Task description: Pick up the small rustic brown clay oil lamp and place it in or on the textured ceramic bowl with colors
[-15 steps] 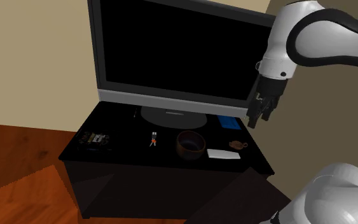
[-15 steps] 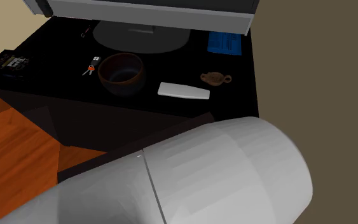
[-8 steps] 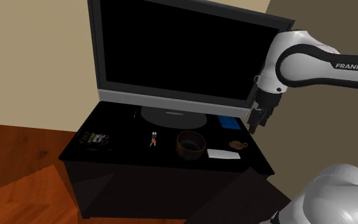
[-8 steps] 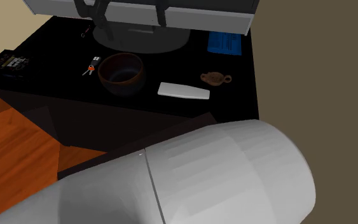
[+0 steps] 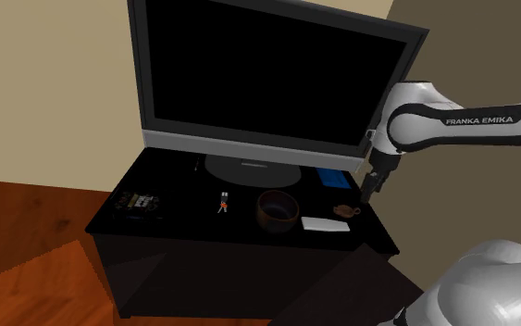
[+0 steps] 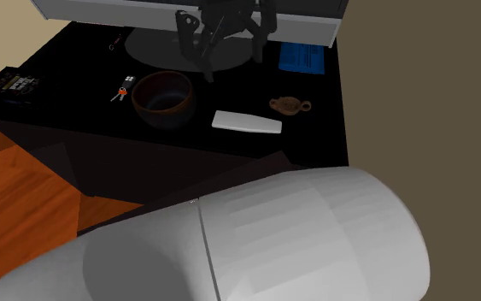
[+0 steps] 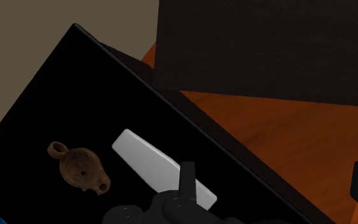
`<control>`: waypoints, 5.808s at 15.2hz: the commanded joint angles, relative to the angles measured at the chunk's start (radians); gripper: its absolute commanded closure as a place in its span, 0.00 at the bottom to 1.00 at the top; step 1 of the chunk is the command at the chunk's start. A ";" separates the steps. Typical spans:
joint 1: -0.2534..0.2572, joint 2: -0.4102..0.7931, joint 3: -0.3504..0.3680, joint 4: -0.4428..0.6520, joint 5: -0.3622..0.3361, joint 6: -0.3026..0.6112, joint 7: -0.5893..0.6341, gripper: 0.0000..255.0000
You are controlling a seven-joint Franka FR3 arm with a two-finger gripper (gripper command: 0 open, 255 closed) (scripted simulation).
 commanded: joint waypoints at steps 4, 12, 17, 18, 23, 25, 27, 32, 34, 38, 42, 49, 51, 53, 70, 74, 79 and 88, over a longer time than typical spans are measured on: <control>-0.024 0.153 -0.107 0.000 -0.056 0.179 -0.116 0.00; -0.010 0.487 -0.267 0.083 -0.012 0.461 -0.341 0.00; -0.007 0.730 -0.313 0.183 0.165 0.599 -0.561 0.00; -0.018 0.779 -0.307 0.208 0.210 0.620 -0.610 0.00; -0.127 1.005 -0.223 0.355 0.403 0.684 -0.822 0.00; -0.179 1.086 -0.183 0.423 0.453 0.697 -0.883 0.00; -0.208 1.128 -0.160 0.462 0.471 0.702 -0.910 0.00; -0.239 1.191 -0.124 0.476 0.507 0.751 -0.935 0.00; -0.255 1.224 -0.106 0.485 0.524 0.775 -0.948 0.00; -0.256 1.224 -0.106 0.485 0.524 0.775 -0.947 0.00; -0.256 1.224 -0.106 0.485 0.524 0.775 -0.947 0.00; -0.256 1.224 -0.106 0.485 0.524 0.775 -0.947 1.00; -0.256 1.224 -0.106 0.485 0.524 0.775 -0.947 1.00; -0.250 1.211 -0.113 0.481 0.517 0.766 -0.944 1.00; -0.159 0.997 -0.230 0.446 0.385 0.595 -0.862 1.00; -0.143 0.950 -0.251 0.447 0.350 0.550 -0.840 1.00; -0.126 0.892 -0.272 0.454 0.308 0.492 -0.814 1.00; -0.107 0.797 -0.295 0.481 0.240 0.382 -0.773 1.00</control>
